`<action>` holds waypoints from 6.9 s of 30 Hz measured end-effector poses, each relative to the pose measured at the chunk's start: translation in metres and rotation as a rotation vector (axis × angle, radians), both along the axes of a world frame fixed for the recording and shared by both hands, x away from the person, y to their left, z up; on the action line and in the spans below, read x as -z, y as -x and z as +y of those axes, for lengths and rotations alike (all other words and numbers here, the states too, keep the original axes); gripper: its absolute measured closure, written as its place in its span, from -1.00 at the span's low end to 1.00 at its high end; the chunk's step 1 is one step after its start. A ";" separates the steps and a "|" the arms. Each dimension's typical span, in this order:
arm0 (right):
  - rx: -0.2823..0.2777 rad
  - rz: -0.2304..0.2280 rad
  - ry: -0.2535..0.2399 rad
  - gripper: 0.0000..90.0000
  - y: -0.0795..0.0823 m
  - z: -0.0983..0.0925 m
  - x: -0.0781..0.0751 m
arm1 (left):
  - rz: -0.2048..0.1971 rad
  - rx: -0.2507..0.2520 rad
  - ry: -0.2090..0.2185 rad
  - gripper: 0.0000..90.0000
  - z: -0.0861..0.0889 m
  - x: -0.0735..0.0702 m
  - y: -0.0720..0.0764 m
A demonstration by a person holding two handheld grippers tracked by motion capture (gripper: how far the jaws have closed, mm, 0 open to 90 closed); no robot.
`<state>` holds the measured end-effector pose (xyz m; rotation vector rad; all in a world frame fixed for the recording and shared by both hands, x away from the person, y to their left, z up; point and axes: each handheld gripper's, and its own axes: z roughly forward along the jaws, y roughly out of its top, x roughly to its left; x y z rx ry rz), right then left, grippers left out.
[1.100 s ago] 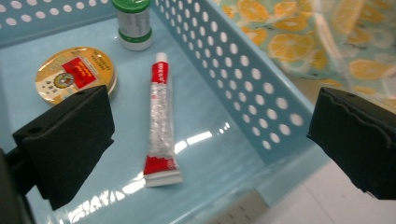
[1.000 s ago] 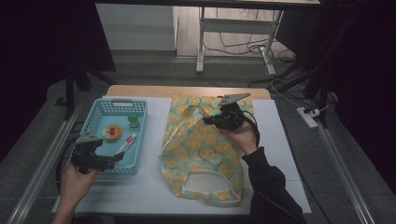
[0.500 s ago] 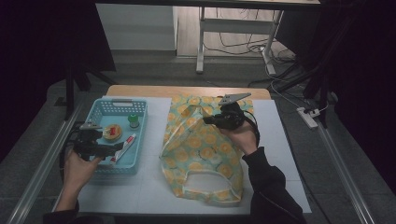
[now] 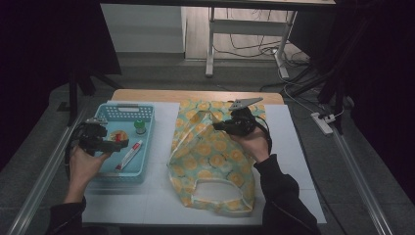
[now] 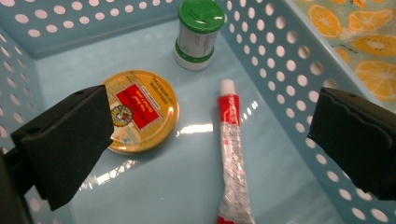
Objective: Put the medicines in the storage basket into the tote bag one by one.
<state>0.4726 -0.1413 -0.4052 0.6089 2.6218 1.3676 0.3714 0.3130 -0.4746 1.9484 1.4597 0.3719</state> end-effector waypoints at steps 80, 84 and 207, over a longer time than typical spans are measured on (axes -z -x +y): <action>-0.003 -0.016 -0.012 1.00 -0.001 -0.003 0.000 | 0.178 0.084 -0.059 -0.54 -0.012 -0.009 -0.044; -0.003 -0.016 -0.018 1.00 -0.001 -0.003 0.000 | 0.152 0.111 -0.044 -0.54 -0.017 -0.016 -0.037; 0.066 0.021 0.033 1.00 -0.024 -0.008 0.032 | 0.048 0.635 -0.141 -0.54 -0.291 0.037 -0.083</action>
